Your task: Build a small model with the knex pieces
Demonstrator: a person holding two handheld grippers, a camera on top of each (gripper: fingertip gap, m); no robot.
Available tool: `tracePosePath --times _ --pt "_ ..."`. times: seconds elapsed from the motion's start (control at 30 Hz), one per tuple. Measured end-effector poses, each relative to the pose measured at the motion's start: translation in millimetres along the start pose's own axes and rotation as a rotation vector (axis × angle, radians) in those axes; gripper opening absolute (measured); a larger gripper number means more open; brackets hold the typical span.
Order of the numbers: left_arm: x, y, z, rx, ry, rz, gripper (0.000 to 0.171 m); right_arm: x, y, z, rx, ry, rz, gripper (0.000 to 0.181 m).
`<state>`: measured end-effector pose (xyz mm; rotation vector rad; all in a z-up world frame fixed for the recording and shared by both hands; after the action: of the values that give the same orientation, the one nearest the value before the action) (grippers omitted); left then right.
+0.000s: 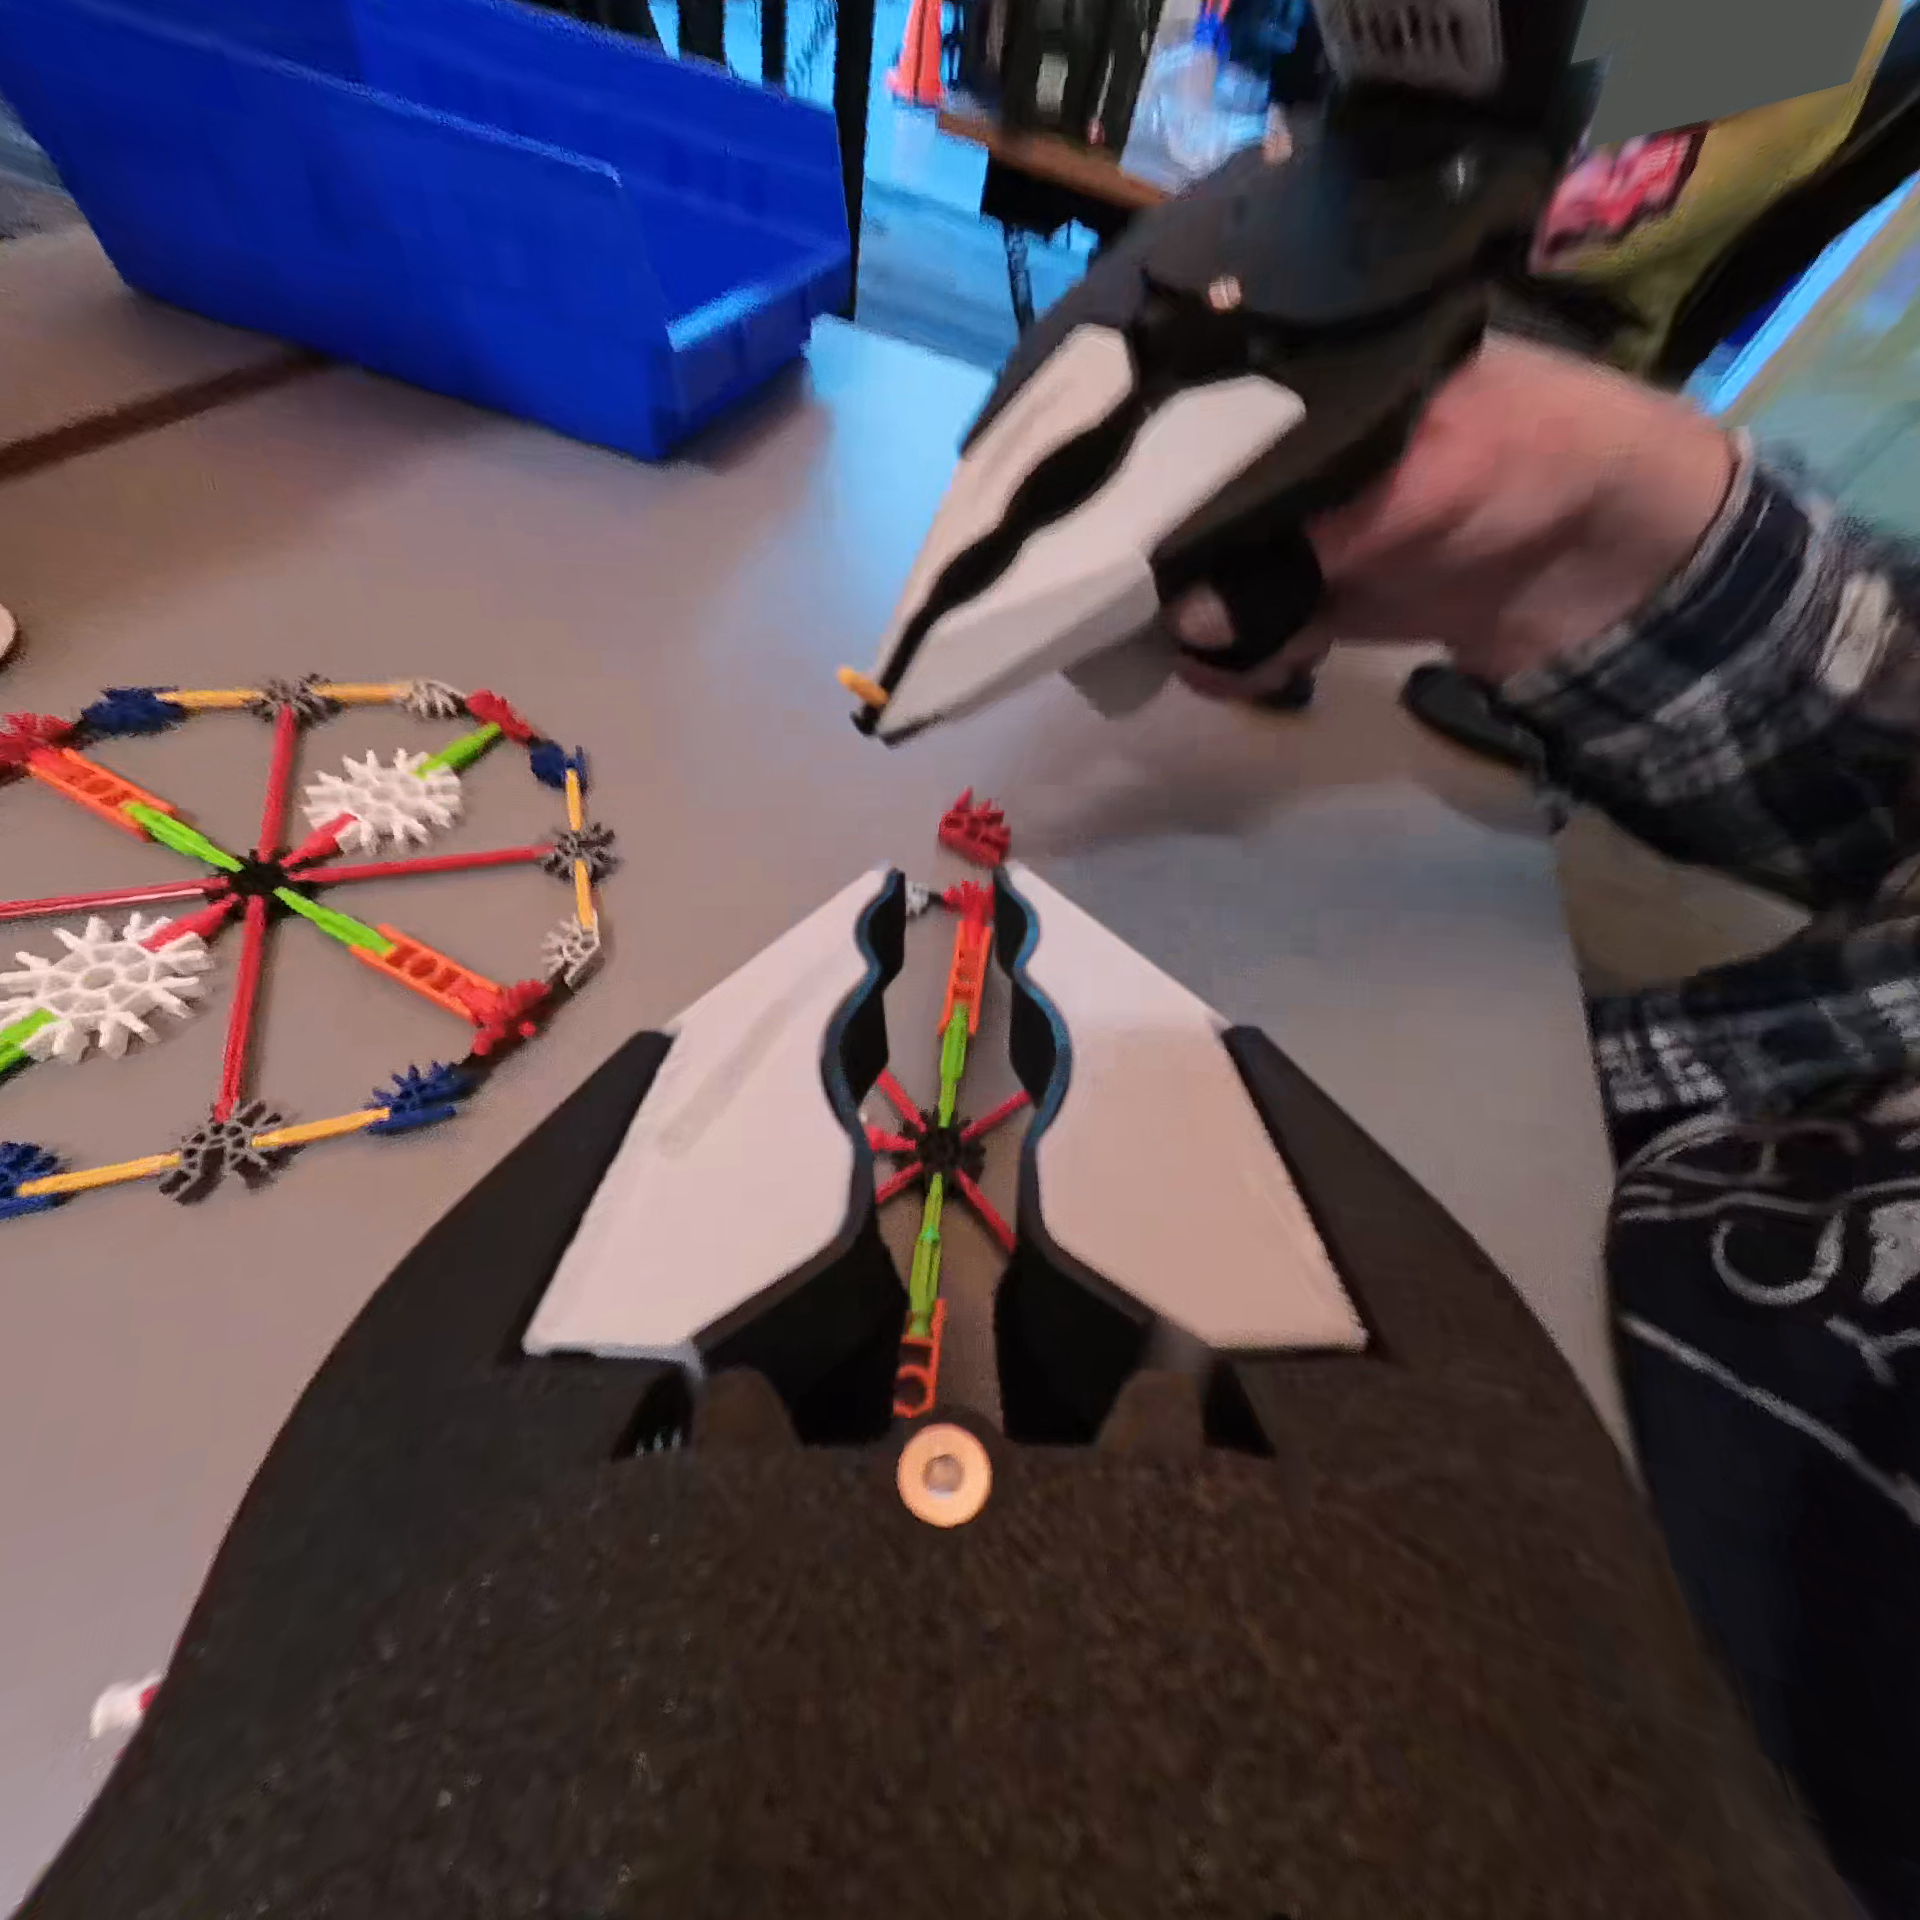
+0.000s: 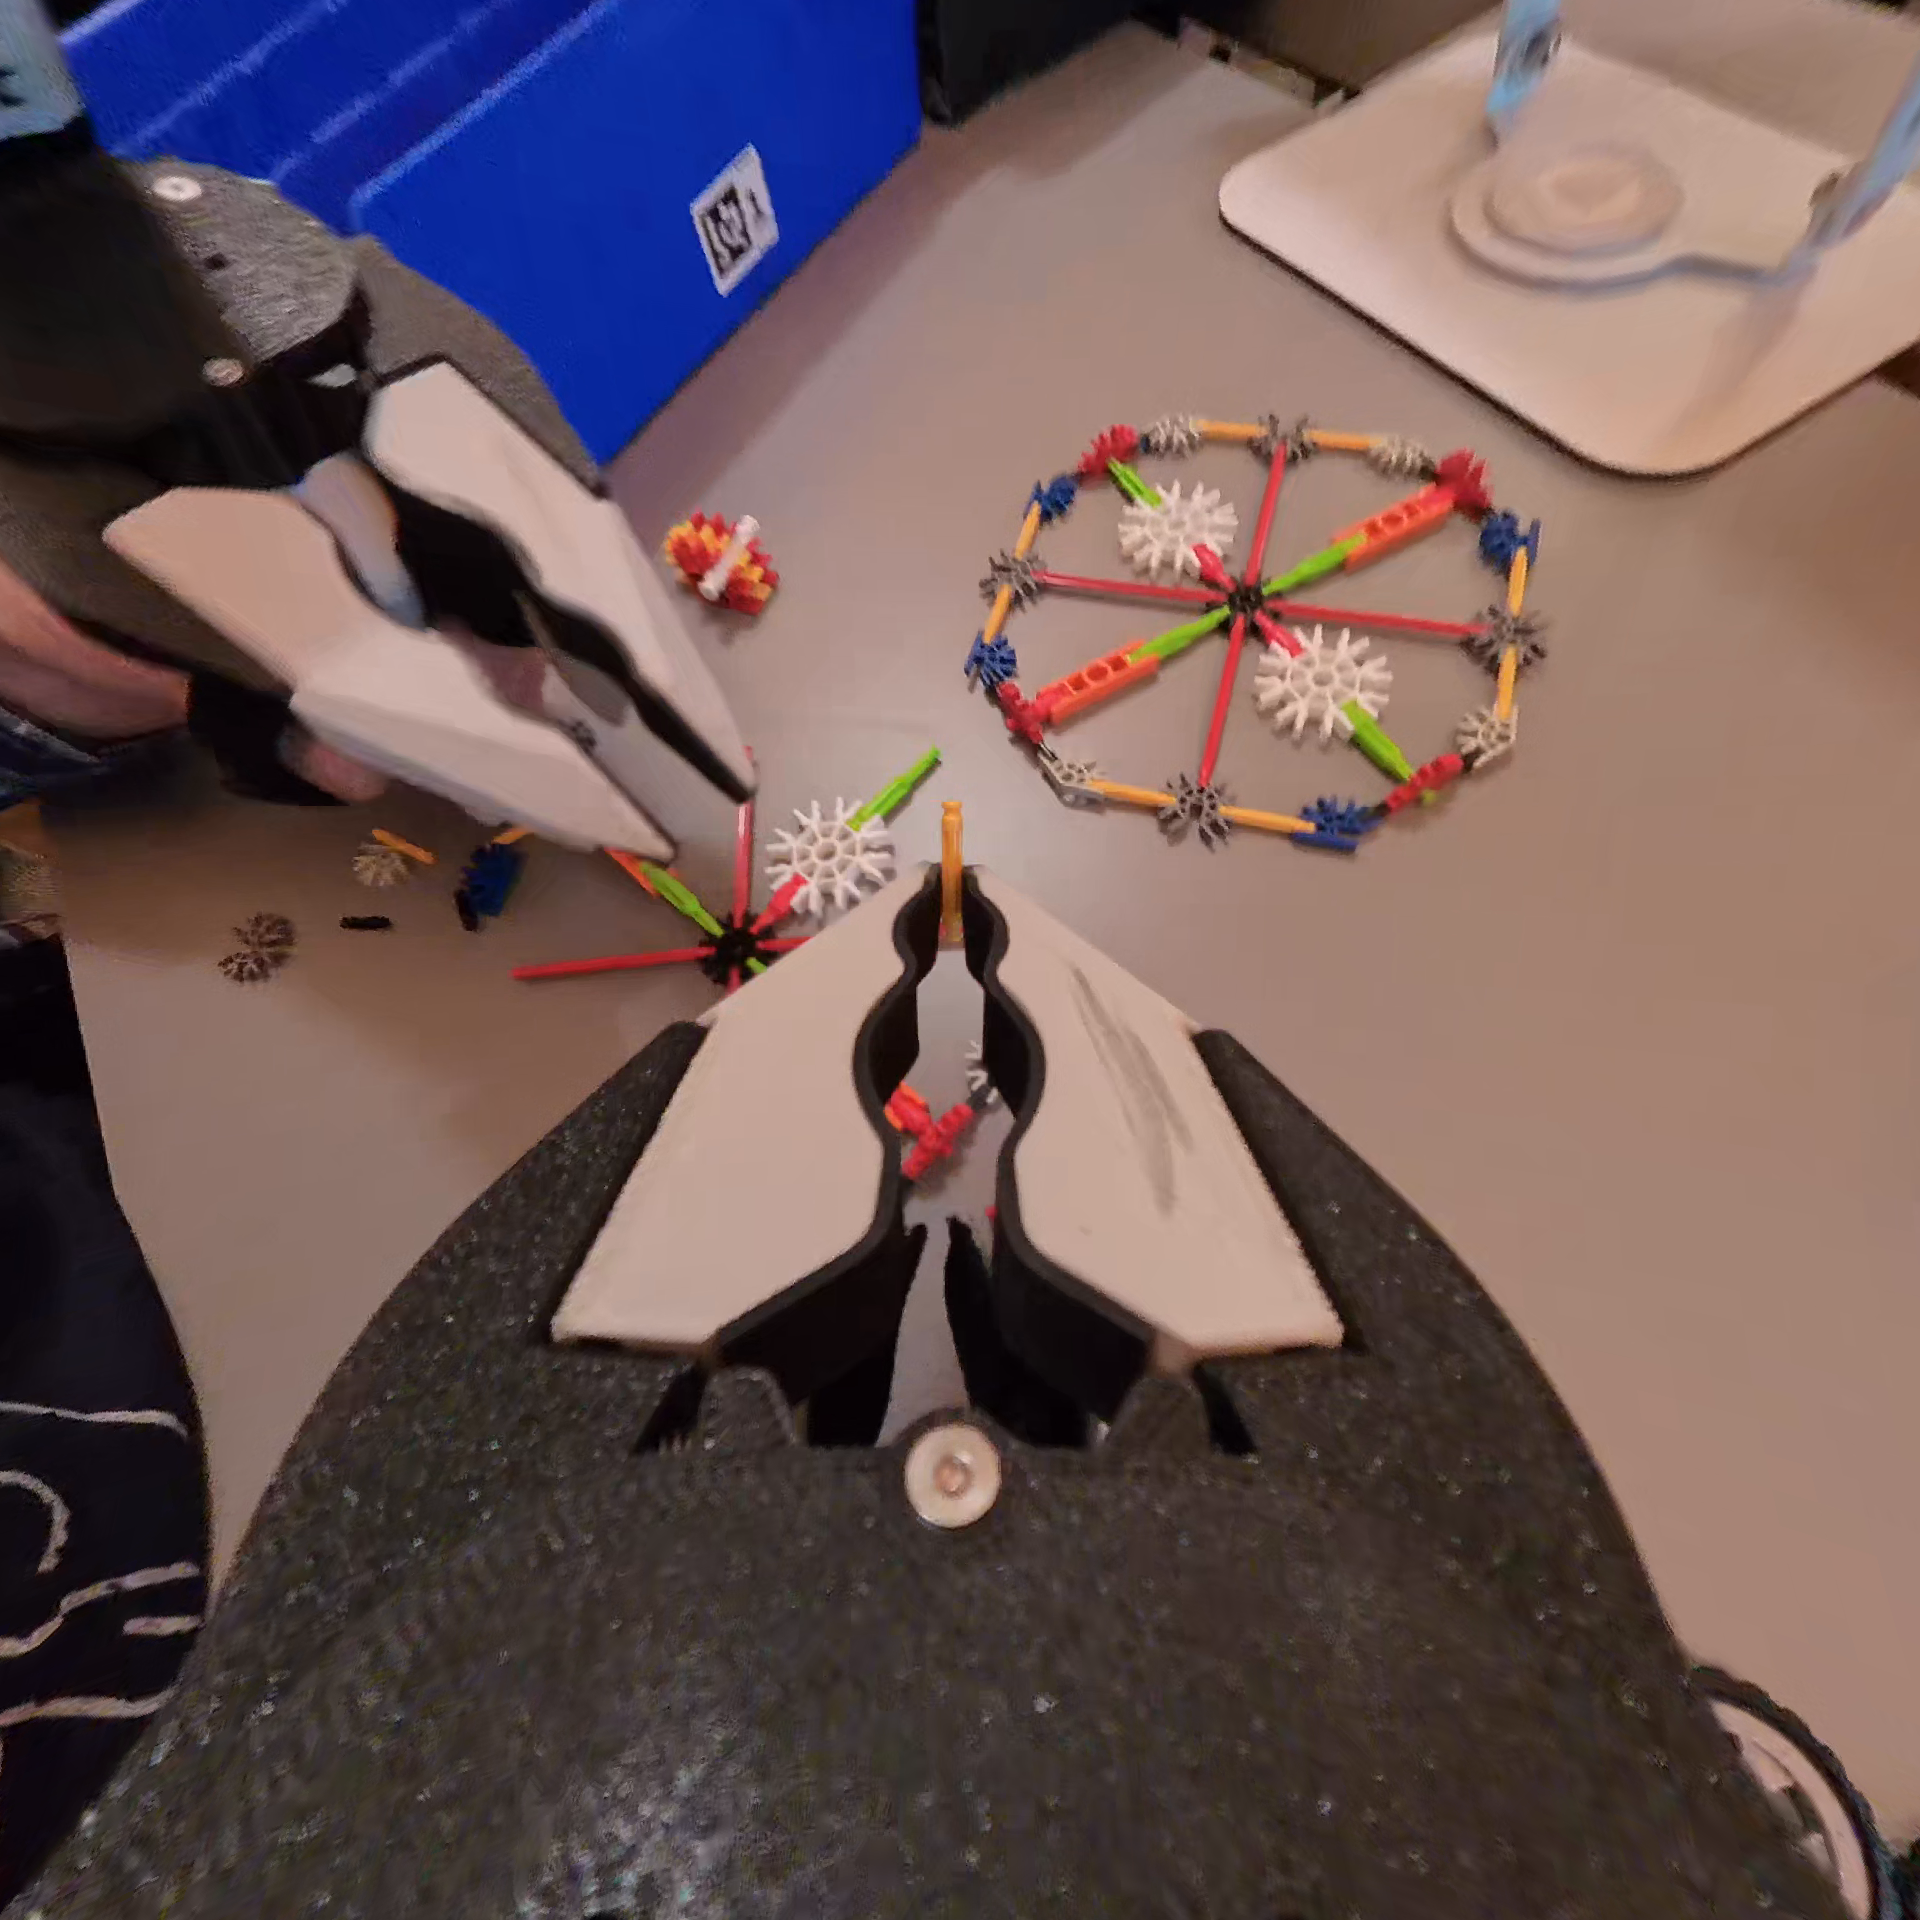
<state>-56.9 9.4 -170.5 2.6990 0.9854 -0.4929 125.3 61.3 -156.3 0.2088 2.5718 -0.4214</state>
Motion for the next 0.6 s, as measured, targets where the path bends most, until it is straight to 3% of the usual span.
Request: tracePosePath --times 0.23,0.6 --pt "9.7 8.6 17.0 0.175 -0.098 -0.050 0.014 18.1 17.1 16.9 0.053 -0.172 -0.012 0.002" --pt "9.7 6.2 20.6 0.171 -0.121 -0.034 0.013 39.0 20.1 24.8 0.016 -0.368 0.028 0.003"
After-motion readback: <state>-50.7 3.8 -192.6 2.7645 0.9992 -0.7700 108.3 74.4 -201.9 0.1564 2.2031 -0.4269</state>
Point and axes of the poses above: each gripper's, where its closed fingertips meet, x out along the fingers, z out of its underside, y = z × x across the jaws, the point moved 10 cm from there along -x, back along the fingers, and after that the axes turned 13 degrees about -z, right-handed, at the moved point
